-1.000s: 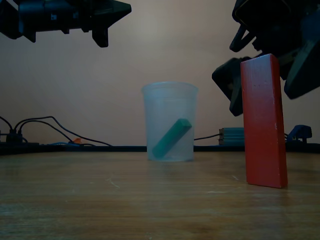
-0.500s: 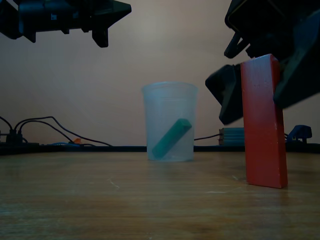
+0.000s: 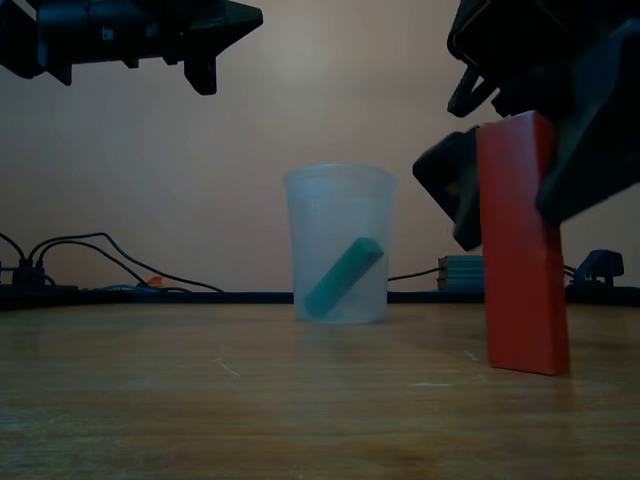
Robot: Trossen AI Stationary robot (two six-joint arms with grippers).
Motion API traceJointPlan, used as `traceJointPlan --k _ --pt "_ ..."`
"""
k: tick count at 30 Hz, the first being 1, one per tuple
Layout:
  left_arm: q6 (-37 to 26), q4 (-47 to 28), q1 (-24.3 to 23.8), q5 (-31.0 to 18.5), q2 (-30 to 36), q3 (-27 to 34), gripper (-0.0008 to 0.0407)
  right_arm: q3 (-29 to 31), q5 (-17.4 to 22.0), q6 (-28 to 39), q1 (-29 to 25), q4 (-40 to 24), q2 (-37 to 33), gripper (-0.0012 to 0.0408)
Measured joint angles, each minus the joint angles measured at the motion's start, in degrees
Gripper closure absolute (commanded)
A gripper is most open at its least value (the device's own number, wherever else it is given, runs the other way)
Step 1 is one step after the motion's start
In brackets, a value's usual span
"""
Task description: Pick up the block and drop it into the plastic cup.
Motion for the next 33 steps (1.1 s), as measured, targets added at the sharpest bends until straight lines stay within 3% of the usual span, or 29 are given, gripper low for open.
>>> traceJointPlan --k 2,3,5,15,18,25,31,33 --pt "0.0 0.0 0.0 0.0 0.0 0.0 0.0399 0.0 0.0 0.0 0.0 0.2 0.0 0.0395" --pt "0.0 0.0 0.0 0.0 0.0 0.0 0.0399 0.0 0.0 0.0 0.0 0.2 0.0 0.04" --pt "0.0 0.0 0.0 0.0 0.0 0.0 0.0399 0.0 -0.1 -0.1 0.0 0.2 0.0 0.0384" --pt "0.0 0.0 0.0 0.0 0.0 0.0 0.0399 -0.2 1.2 -1.0 0.0 -0.1 -2.3 0.0397" --pt "0.0 0.0 0.0 0.0 0.0 0.0 0.0399 -0.2 4.8 -2.7 -0.2 -1.7 -7.0 0.0396" --pt "0.0 0.0 0.0 0.0 0.0 0.0 0.0399 -1.2 20.4 -3.3 -3.0 -17.1 -24.2 0.0396" --pt "0.0 0.0 0.0 0.0 0.0 0.0 0.0399 -2.3 21.9 -6.1 -13.2 -17.7 -36.7 0.0396" --pt "0.0 0.0 0.0 0.0 0.0 0.0 0.0399 -1.7 19.7 -8.0 -17.7 -16.9 -38.4 0.0396"
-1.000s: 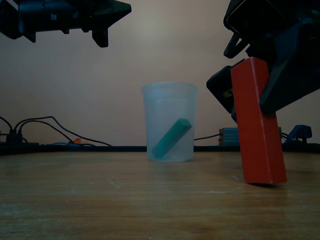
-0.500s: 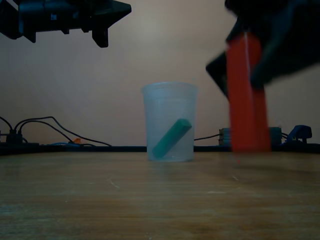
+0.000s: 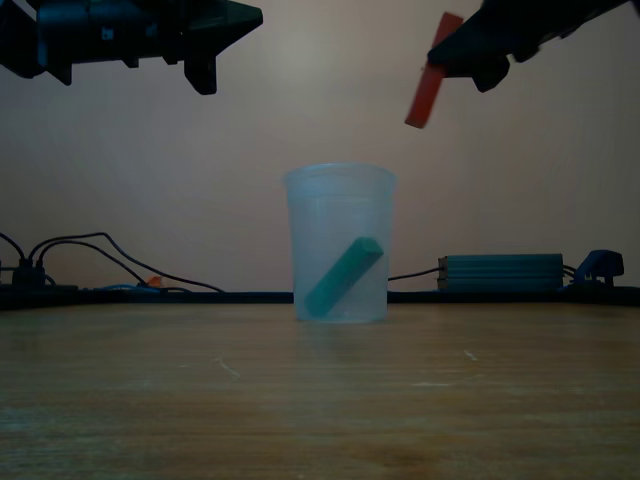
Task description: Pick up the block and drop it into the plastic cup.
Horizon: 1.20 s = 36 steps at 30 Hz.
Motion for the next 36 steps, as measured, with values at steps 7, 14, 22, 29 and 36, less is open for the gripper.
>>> traceJointPlan --k 7,14,22,29,36 --pt "0.0 0.0 0.0 0.0 0.0 0.0 0.0399 4.3 -17.3 0.3 -16.4 2.8 3.3 0.0396" --pt "0.0 0.0 0.0 0.0 0.0 0.0 0.0399 11.2 -25.0 1.1 -21.7 1.1 14.5 0.0396" --pt "0.0 0.0 0.0 0.0 0.0 0.0 0.0399 17.4 -27.7 1.4 -21.7 -1.3 23.6 0.0396" --pt "0.0 0.0 0.0 0.0 0.0 0.0 0.0399 18.6 -28.0 2.2 -21.7 -3.1 25.0 0.0396" --pt "0.0 0.0 0.0 0.0 0.0 0.0 0.0399 17.4 -29.2 4.0 -21.3 -3.5 23.5 0.0396"
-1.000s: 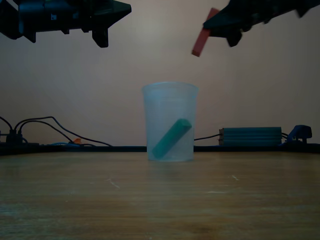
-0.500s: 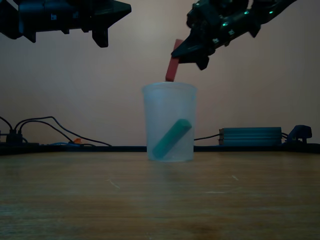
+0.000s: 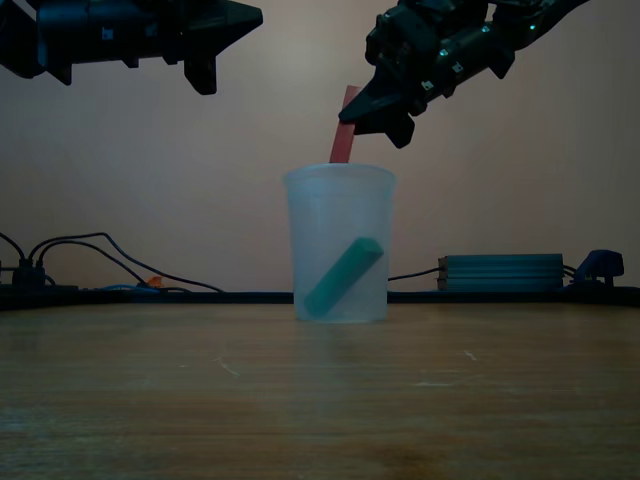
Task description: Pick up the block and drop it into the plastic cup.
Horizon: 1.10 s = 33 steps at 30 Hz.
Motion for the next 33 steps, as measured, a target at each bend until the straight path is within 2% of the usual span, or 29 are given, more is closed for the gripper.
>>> traceJointPlan --k 10,12,16,23,26,29,33 --pt "0.0 0.0 0.0 0.0 0.0 0.0 0.0399 -0.3 -3.8 0.0 0.8 -0.1 1.9 0.0394" --pt "0.0 0.0 0.0 0.0 0.0 0.0 0.0399 -0.3 -4.3 -0.5 0.9 0.5 1.9 0.038" --pt "0.0 0.0 0.0 0.0 0.0 0.0 0.0399 -0.3 -4.7 -1.2 1.1 0.9 1.9 0.0304" --pt "0.0 0.0 0.0 0.0 0.0 0.0 0.0399 -0.3 -4.7 -1.3 1.2 1.3 1.8 0.0111" --pt "0.0 0.0 0.0 0.0 0.0 0.0 0.0399 -0.3 -3.2 -0.2 1.2 1.9 1.8 0.0068" --pt "0.0 0.0 0.0 0.0 0.0 0.0 0.0399 -0.3 -1.8 0.4 1.2 2.6 1.8 0.0065" --pt "0.0 0.0 0.0 0.0 0.0 0.0 0.0399 -0.3 -1.1 0.5 1.2 3.0 1.4 0.0107"
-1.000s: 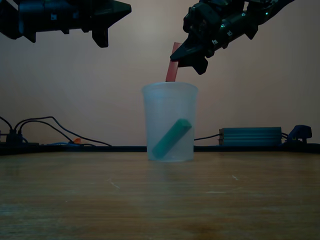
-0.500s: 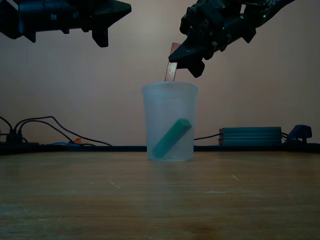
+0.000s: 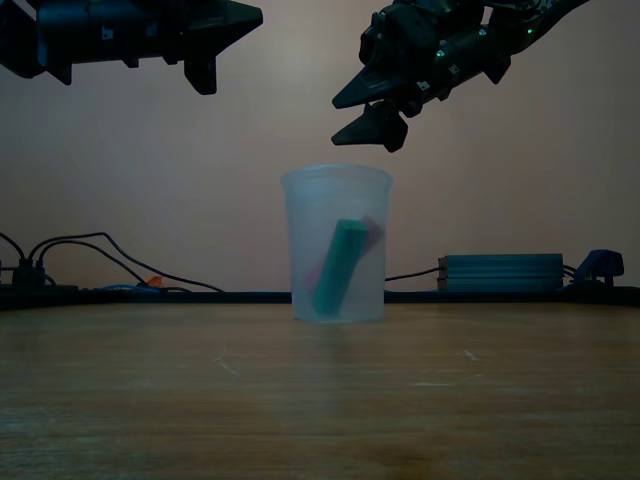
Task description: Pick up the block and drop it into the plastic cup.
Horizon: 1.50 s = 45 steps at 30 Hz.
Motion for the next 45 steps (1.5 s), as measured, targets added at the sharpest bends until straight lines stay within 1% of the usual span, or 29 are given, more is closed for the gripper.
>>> traceJointPlan --k 4,9,13,16,19,23,26,30,36,45 --pt "0.0 0.0 0.0 0.0 0.0 0.0 0.0399 0.3 0.1 -1.2 -0.1 -0.5 -2.3 0.0171" --pt "0.0 0.0 0.0 0.0 0.0 0.0 0.0399 -0.4 0.2 -2.6 -0.7 -2.6 -8.5 0.0261" --pt "0.0 0.0 0.0 0.0 0.0 0.0 0.0399 -4.3 0.2 -2.6 -0.8 -2.8 -15.3 0.0341" --pt "0.0 0.0 0.0 0.0 0.0 0.0 0.0399 -9.1 0.1 -1.4 -0.7 -2.8 -20.2 0.0401" --pt "0.0 0.0 0.0 0.0 0.0 0.0 0.0399 -14.8 0.2 -0.3 0.0 -1.4 -24.7 0.0381" --pt "0.0 0.0 0.0 0.0 0.0 0.0 0.0399 -23.3 0.1 2.4 1.6 5.4 -29.4 0.0356" --pt "0.0 0.0 0.0 0.0 0.0 0.0 0.0399 -28.7 0.1 4.3 2.4 10.3 -32.9 0.0345" --pt "0.0 0.0 0.0 0.0 0.0 0.0 0.0399 -34.2 0.1 6.6 3.2 14.2 -37.4 0.0341" --pt "0.0 0.0 0.0 0.0 0.0 0.0 0.0399 -39.4 0.1 8.2 4.3 16.3 -42.9 0.0341" --pt "0.0 0.0 0.0 0.0 0.0 0.0 0.0399 -40.6 0.5 7.5 4.4 16.3 -46.6 0.0341"
